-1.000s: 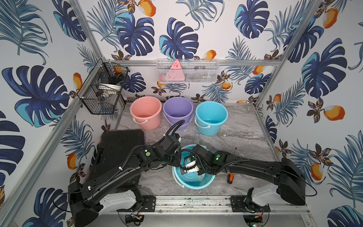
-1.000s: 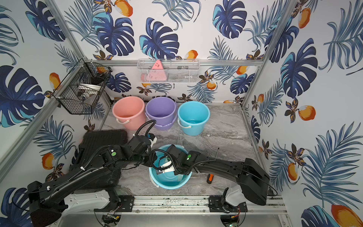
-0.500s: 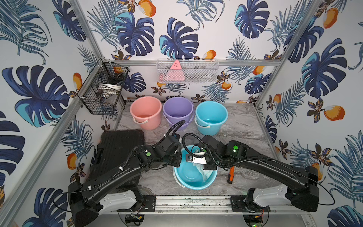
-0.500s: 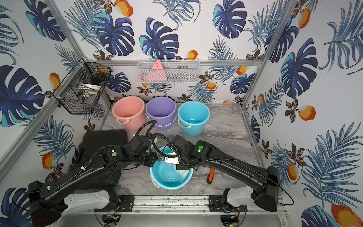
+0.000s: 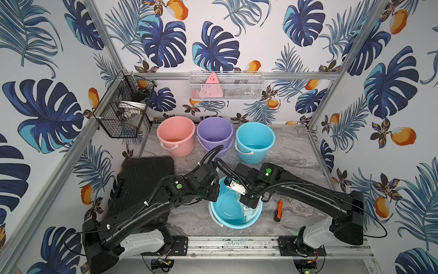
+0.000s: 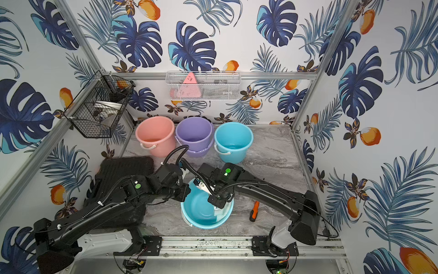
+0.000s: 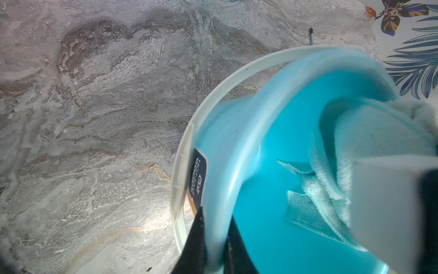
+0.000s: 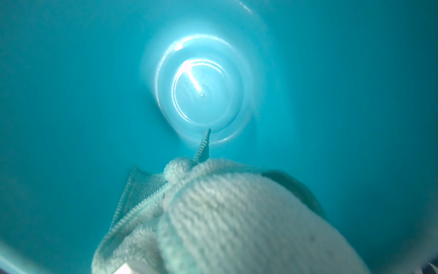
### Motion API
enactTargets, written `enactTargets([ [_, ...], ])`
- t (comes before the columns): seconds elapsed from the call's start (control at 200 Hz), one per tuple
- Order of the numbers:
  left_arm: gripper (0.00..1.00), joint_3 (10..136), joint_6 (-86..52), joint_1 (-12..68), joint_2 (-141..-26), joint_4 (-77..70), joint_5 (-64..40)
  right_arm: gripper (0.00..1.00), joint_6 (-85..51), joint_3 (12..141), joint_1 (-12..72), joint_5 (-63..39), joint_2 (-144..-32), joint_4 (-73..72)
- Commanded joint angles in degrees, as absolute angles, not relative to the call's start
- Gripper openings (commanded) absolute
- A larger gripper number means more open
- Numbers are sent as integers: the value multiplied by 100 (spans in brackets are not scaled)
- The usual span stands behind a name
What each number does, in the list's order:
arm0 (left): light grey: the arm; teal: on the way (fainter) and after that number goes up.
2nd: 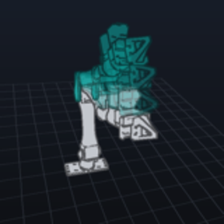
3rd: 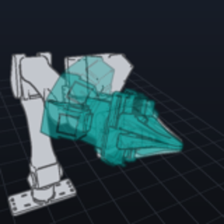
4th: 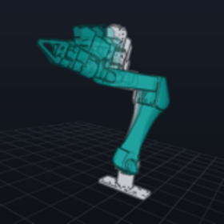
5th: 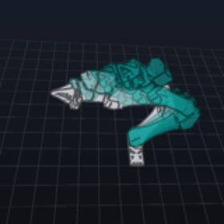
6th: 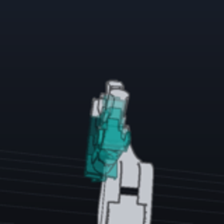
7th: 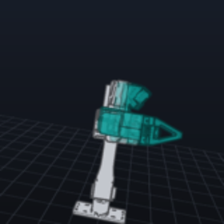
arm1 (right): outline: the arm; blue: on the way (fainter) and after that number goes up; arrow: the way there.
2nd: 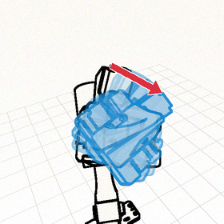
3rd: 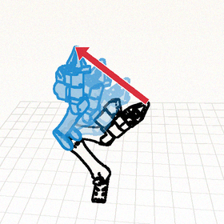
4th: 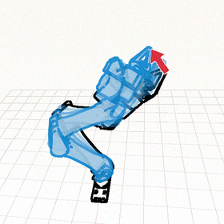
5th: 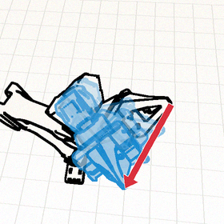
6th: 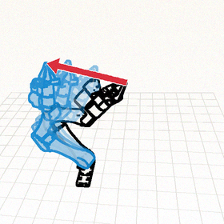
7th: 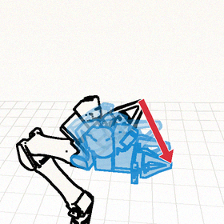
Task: Wipe the inside of the bucket with a cloth
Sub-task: Wipe the dirt from the bucket.
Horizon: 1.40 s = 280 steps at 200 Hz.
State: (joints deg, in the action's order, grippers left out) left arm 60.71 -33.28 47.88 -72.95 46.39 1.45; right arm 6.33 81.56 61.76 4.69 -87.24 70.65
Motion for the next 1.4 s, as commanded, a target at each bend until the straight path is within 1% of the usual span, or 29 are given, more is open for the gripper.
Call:
enactTargets([
  [0.0, 0, 6130, -3401, 4797, -7312, 4451, 202, 0, 234, 7974, 6179, 188, -8849, 6899],
  [0.37, 0, 6162, -3393, 4790, -7271, 4520, 210, 0, 123, 7158, 6183, 7, -9442, 5418],
  [0.67, 0, 6199, -3390, 4794, -7319, 4504, 176, 0, -243, 6375, 6179, 448, -9778, 3716],
  [0.856, 0, 6230, -3367, 4790, -7339, 4517, 176, 0, -360, 6059, 6180, 789, -9816, 3052],
  [1.091, 0, 6200, -3375, 4794, -7339, 4487, 185, 0, -477, 6187, 6179, 710, -9380, 3412],
  [1.271, 0, 6187, -3384, 4792, -7329, 4492, 228, 0, -737, 6459, 6185, 544, -8793, 4284],
  [1.396, 0, 6153, -3391, 4793, -7317, 4491, 229, 0, -1004, 6964, 6179, 380, -8399, 5002],
])
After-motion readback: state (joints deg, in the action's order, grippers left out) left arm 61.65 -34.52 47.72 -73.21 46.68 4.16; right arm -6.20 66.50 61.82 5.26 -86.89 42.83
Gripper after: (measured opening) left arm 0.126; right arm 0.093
